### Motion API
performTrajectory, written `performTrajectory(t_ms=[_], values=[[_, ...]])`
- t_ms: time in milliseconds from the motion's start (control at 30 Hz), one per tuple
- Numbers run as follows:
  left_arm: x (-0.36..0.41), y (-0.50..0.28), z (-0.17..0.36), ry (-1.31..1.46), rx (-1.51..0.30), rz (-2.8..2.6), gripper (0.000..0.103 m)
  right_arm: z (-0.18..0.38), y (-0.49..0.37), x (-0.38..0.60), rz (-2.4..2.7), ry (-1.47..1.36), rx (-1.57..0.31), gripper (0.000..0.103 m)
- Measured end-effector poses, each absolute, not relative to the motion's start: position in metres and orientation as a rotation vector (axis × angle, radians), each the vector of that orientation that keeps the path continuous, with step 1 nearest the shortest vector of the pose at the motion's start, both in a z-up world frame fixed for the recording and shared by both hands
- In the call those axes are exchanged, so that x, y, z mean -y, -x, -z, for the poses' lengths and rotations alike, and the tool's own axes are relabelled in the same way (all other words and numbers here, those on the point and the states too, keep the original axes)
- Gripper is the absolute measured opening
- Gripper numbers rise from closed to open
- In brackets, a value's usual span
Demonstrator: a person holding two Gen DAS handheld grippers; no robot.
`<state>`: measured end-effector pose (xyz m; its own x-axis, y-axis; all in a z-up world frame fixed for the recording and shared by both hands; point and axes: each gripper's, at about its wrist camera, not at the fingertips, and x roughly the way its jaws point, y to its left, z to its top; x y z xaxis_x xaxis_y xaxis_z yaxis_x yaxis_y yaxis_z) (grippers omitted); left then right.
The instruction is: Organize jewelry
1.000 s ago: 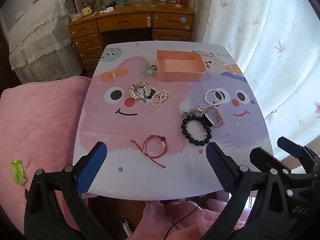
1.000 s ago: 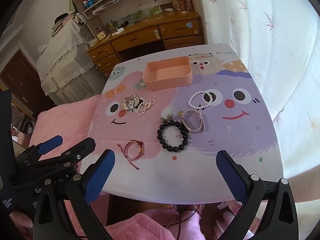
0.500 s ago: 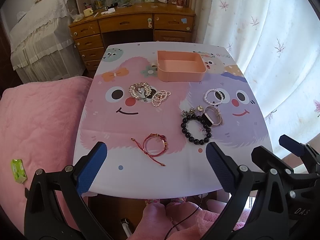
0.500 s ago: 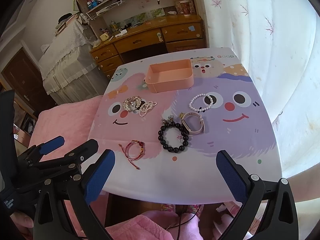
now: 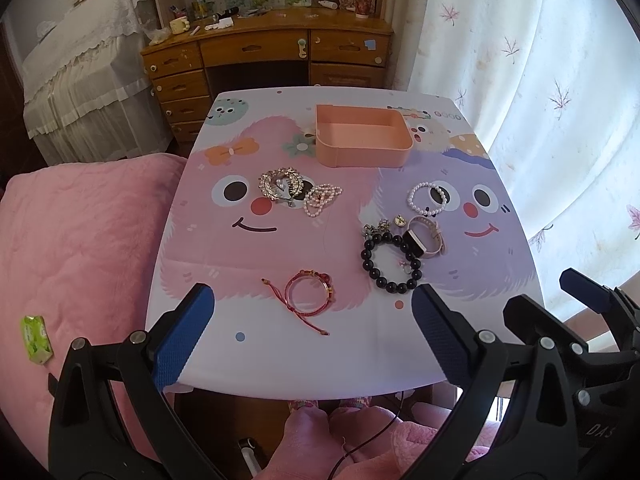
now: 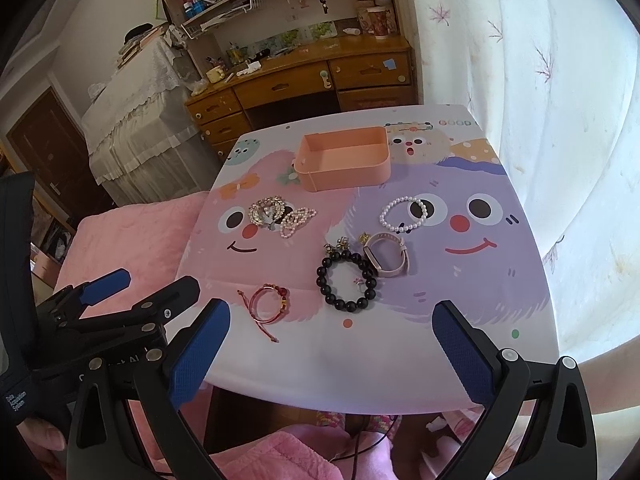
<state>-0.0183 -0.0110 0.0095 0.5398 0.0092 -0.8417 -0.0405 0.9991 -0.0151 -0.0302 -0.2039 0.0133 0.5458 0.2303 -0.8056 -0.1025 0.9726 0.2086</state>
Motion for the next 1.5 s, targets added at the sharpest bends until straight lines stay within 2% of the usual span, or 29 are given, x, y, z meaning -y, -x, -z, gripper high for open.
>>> performTrajectory(t_ms=[600,1000,1267,1500], values=[[0.016,0.018,-0.013,0.023,-0.974,-0.034,0.096,-0.019,0.03,0.208,-0.193,-0.144,-0.942,0.103],[-0.001,0.022,-0.016,0.099,-0.934,-0.021,0.096,-0.021,0.037,0.198,-0.155,-0.064,-0.856,0.103],[-0.022,0.018,0.017,0.173,-1.019,-0.025,0.096,0.01,0.039,0.173,-0.196,0.047,-0.885,0.103],[-0.033,0.003,0.079,0.177,-1.177,0.007,0.096,0.055,0.026,0.148,-0.237,0.215,-0.892,0.103]])
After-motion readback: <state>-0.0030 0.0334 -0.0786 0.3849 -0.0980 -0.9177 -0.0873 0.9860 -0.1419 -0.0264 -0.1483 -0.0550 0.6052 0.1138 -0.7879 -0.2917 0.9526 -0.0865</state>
